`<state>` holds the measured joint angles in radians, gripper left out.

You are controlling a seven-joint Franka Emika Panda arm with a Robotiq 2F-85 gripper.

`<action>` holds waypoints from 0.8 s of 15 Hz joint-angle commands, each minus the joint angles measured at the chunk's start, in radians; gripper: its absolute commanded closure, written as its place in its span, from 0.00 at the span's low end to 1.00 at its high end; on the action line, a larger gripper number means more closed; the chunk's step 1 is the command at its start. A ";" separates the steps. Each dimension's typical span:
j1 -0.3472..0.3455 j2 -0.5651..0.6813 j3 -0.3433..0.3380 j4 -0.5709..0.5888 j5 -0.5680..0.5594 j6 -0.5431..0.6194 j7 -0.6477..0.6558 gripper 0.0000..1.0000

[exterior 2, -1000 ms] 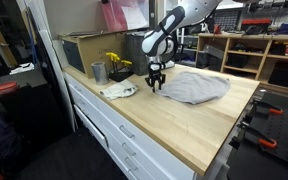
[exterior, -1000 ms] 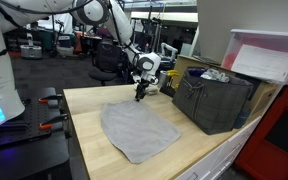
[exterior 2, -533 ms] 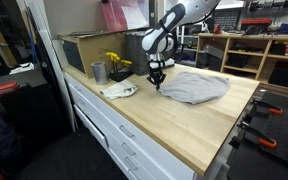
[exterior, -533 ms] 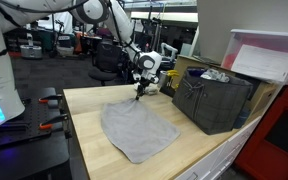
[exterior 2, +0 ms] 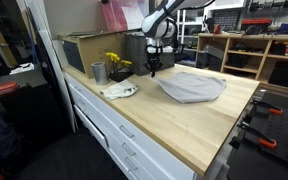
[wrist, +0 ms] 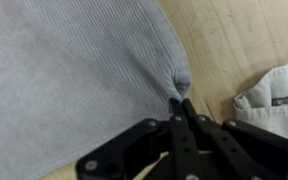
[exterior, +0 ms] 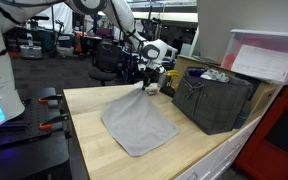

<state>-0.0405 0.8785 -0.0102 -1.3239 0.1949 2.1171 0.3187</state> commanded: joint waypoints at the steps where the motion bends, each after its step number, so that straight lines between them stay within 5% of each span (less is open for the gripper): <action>1: -0.032 -0.067 0.005 -0.043 0.051 0.012 -0.016 0.99; 12: -0.102 -0.096 -0.052 -0.038 -0.114 -0.051 -0.323 0.99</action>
<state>-0.1281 0.8242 -0.0501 -1.3277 0.1251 2.1095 0.0716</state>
